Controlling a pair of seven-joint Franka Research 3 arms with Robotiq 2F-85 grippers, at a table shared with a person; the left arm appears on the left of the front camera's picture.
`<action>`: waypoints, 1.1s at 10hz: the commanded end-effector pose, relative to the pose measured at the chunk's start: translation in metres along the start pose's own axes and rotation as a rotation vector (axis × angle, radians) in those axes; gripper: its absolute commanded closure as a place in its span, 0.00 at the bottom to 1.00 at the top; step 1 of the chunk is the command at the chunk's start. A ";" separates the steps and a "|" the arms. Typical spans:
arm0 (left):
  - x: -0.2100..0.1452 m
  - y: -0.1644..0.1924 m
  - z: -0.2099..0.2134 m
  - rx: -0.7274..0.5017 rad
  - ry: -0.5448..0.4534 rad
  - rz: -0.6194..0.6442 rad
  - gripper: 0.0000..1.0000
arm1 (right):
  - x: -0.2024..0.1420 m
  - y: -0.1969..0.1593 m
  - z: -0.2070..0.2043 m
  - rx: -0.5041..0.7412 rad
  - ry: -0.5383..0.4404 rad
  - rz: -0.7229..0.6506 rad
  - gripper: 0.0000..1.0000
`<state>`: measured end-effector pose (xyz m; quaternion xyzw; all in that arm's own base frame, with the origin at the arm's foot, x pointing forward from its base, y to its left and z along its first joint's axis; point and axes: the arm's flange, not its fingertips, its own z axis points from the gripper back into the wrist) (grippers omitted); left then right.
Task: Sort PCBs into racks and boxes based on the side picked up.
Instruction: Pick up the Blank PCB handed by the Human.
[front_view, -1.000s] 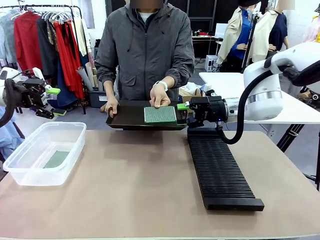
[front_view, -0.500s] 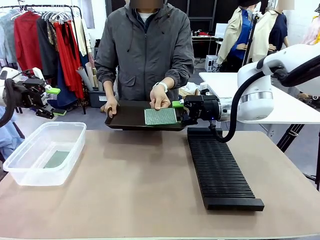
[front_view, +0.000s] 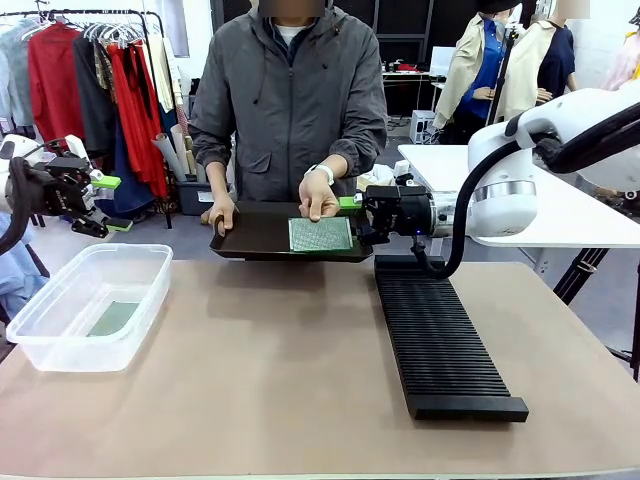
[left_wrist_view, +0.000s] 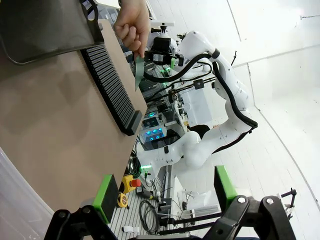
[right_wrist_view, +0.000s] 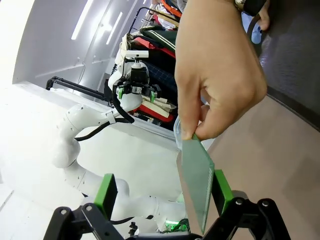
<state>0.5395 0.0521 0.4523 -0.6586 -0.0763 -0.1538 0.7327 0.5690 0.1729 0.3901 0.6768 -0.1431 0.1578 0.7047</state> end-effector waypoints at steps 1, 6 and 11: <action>-0.001 -0.003 0.001 0.008 0.001 0.005 0.00 | 0.009 -0.005 -0.011 -0.026 0.002 -0.034 0.00; -0.001 -0.003 0.001 0.008 0.001 0.005 0.00 | 0.013 -0.009 -0.018 -0.036 0.033 -0.037 0.62; -0.001 -0.003 0.001 0.008 0.001 0.005 0.00 | 0.020 -0.016 -0.026 -0.056 0.076 -0.084 1.00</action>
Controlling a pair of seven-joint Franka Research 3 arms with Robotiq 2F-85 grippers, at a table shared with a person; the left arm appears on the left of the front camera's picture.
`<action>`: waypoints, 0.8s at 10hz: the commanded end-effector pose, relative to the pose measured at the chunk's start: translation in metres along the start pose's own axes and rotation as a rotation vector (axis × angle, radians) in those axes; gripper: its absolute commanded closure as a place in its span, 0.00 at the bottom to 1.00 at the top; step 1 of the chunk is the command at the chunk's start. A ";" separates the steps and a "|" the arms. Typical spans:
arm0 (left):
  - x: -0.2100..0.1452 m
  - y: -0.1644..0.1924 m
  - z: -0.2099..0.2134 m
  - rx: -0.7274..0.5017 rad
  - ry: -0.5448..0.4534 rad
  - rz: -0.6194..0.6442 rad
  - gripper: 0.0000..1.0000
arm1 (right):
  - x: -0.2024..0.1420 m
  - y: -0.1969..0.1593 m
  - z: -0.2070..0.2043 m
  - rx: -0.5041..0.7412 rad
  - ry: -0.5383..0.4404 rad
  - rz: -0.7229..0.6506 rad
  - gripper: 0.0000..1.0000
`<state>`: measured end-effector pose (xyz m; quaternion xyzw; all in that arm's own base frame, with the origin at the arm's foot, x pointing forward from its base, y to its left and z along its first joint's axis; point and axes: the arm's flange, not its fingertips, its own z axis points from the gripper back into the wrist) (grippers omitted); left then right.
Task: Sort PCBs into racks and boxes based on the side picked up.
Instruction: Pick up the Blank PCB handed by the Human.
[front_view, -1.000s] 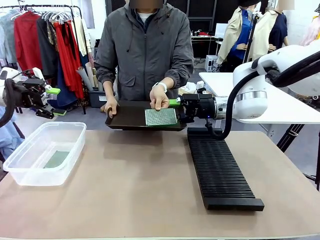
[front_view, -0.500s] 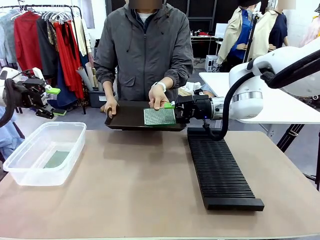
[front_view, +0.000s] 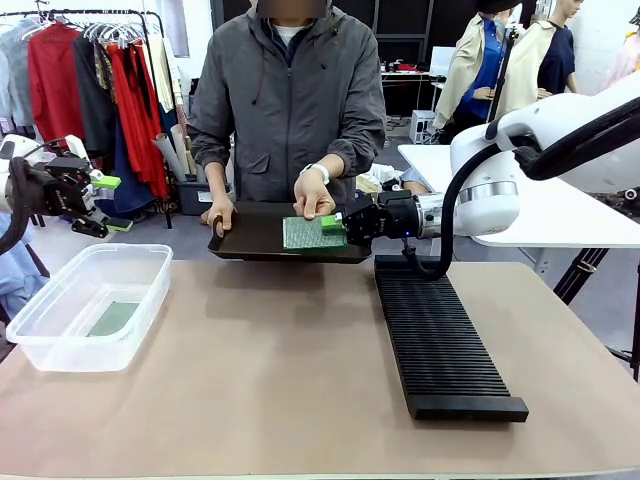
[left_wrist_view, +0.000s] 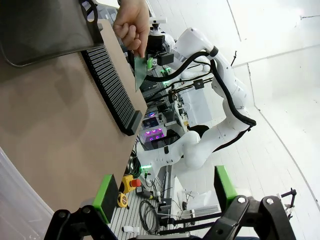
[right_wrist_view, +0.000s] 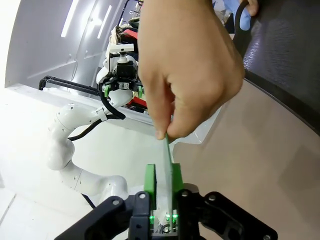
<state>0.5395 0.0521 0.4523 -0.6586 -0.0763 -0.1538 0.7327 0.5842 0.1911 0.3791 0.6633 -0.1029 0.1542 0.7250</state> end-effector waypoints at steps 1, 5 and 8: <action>-0.001 -0.003 0.001 0.008 0.001 0.005 0.00 | 0.011 0.001 -0.007 -0.021 0.018 -0.027 1.00; -0.001 -0.003 0.001 0.008 0.001 0.005 0.00 | 0.012 -0.001 -0.008 -0.039 0.046 -0.041 1.00; -0.001 -0.003 0.001 0.008 0.001 0.005 0.00 | 0.002 -0.003 -0.001 -0.003 0.008 -0.018 1.00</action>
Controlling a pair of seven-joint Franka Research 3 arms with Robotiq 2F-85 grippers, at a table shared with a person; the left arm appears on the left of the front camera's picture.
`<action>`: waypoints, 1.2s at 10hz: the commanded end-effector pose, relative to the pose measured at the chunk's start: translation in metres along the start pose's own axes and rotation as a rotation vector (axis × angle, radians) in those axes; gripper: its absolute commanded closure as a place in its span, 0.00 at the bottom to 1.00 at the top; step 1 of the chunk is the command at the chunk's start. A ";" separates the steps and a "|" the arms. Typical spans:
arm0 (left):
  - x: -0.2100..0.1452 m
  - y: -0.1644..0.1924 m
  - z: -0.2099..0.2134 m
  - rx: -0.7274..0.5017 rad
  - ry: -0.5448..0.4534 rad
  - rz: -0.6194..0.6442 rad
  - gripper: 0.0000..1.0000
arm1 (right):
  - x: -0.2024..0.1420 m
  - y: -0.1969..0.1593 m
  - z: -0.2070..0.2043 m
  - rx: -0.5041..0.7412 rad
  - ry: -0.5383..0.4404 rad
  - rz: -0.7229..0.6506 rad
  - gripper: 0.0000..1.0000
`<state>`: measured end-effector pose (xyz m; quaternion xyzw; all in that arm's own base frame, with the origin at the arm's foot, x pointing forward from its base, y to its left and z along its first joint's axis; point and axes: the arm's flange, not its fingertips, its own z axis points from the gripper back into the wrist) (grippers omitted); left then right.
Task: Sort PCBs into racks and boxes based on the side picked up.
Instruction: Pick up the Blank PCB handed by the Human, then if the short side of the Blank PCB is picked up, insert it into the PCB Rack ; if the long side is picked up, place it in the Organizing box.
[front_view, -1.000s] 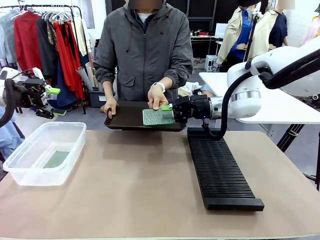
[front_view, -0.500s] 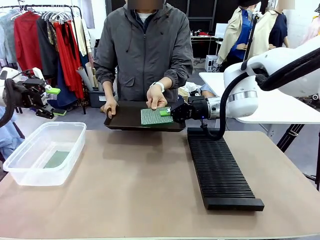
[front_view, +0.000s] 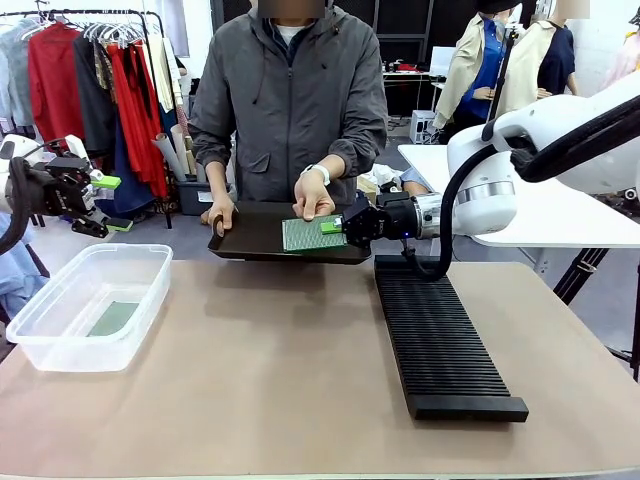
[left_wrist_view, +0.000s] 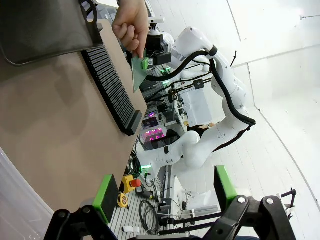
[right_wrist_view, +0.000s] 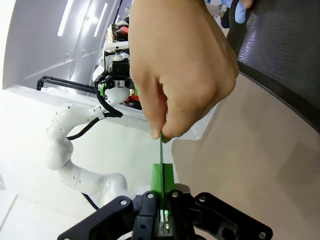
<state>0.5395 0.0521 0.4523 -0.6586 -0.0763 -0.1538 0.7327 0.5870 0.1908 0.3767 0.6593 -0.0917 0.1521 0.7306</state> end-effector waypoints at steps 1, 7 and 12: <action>-0.001 -0.003 0.001 0.008 0.001 0.005 0.00 | 0.000 0.000 -0.002 0.007 -0.008 0.001 1.00; -0.001 -0.003 0.001 0.008 0.001 0.005 0.00 | 0.000 0.000 -0.002 0.007 -0.008 0.001 1.00; -0.001 -0.003 0.001 0.008 0.001 0.005 0.00 | 0.000 0.000 -0.002 0.007 -0.008 0.001 1.00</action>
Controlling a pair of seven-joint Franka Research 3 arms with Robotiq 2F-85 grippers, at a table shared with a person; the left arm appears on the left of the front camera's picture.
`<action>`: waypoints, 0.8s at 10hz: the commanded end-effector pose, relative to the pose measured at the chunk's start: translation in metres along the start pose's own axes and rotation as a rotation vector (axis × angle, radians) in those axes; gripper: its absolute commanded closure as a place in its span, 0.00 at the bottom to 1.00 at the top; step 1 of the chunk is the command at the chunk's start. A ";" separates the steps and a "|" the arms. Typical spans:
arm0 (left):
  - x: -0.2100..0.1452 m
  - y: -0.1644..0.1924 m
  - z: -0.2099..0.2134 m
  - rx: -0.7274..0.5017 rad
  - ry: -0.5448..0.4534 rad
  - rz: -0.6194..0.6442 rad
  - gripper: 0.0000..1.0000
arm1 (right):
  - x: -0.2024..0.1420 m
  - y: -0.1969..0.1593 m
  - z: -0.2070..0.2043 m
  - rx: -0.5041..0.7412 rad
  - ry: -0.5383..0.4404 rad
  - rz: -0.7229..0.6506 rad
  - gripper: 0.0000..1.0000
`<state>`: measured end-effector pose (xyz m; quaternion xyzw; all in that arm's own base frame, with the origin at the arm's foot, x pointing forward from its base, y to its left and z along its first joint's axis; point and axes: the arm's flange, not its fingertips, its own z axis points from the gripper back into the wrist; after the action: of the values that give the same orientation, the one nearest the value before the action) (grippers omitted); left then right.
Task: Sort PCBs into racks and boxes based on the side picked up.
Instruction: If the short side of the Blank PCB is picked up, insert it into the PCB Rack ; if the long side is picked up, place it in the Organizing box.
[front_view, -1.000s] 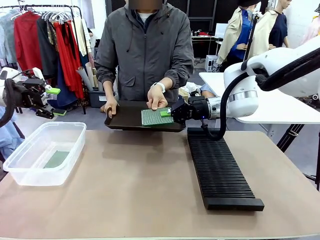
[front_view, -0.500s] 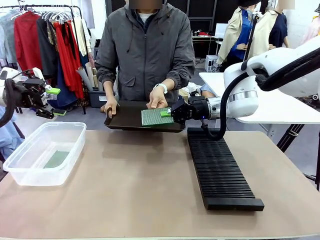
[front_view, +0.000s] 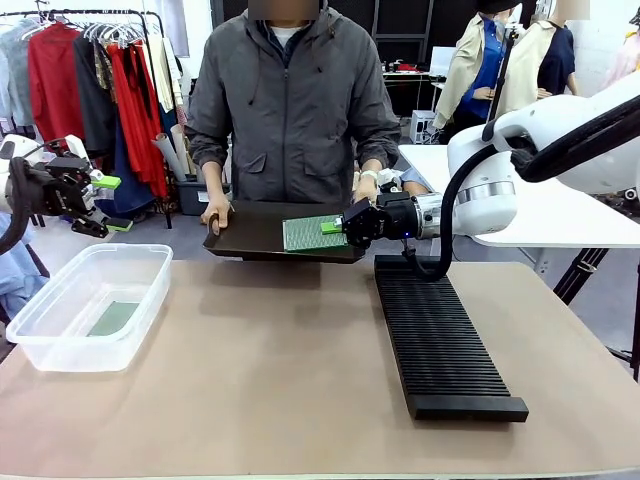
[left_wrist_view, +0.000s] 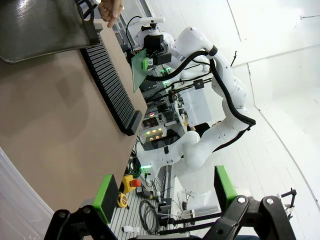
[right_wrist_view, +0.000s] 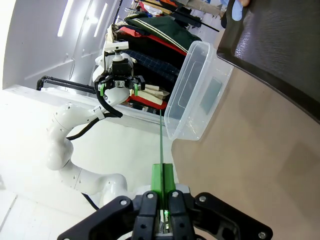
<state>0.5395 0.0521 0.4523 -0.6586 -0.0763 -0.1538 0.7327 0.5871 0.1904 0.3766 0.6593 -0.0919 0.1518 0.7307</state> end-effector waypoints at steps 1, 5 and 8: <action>-0.001 -0.003 0.001 0.008 0.001 0.005 0.00 | 0.000 0.001 -0.002 0.007 -0.007 0.002 1.00; -0.001 -0.003 0.001 0.008 0.001 0.005 0.00 | 0.000 0.001 -0.002 0.007 -0.007 0.002 1.00; -0.001 -0.003 0.001 0.008 0.001 0.005 0.00 | 0.000 0.001 -0.002 0.007 -0.007 0.002 1.00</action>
<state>0.5395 0.0521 0.4523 -0.6586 -0.0763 -0.1538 0.7327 0.5871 0.1904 0.3766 0.6593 -0.0919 0.1518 0.7307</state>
